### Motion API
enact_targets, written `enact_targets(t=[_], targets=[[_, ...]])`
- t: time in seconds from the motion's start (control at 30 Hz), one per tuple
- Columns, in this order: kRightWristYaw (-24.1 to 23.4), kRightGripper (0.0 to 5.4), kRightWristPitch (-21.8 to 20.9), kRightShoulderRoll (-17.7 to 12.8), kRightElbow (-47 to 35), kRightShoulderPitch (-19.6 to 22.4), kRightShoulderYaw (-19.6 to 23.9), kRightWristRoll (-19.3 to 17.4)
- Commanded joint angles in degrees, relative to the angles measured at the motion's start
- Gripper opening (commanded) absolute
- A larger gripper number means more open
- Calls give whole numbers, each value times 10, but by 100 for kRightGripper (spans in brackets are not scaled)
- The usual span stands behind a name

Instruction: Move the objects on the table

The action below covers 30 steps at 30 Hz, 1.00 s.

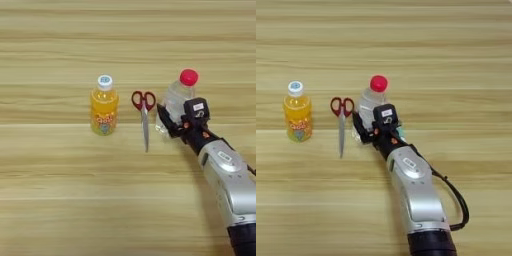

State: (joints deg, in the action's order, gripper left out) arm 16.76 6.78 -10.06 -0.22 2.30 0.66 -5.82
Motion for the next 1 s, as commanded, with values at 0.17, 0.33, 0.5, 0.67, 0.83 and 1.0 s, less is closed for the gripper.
enact_targets(t=[0.17,0.33,0.5,0.67,0.83,1.0], targets=[[-1,360,-24,-9,-21,30,3,7],[2,424,-21,-9,-30,27,0,11],[2,469,-20,-10,-40,26,0,13],[2,528,-17,-10,-48,25,2,11],[1,539,-12,-10,-59,23,3,9],[3,539,-3,-13,-79,16,5,7]])
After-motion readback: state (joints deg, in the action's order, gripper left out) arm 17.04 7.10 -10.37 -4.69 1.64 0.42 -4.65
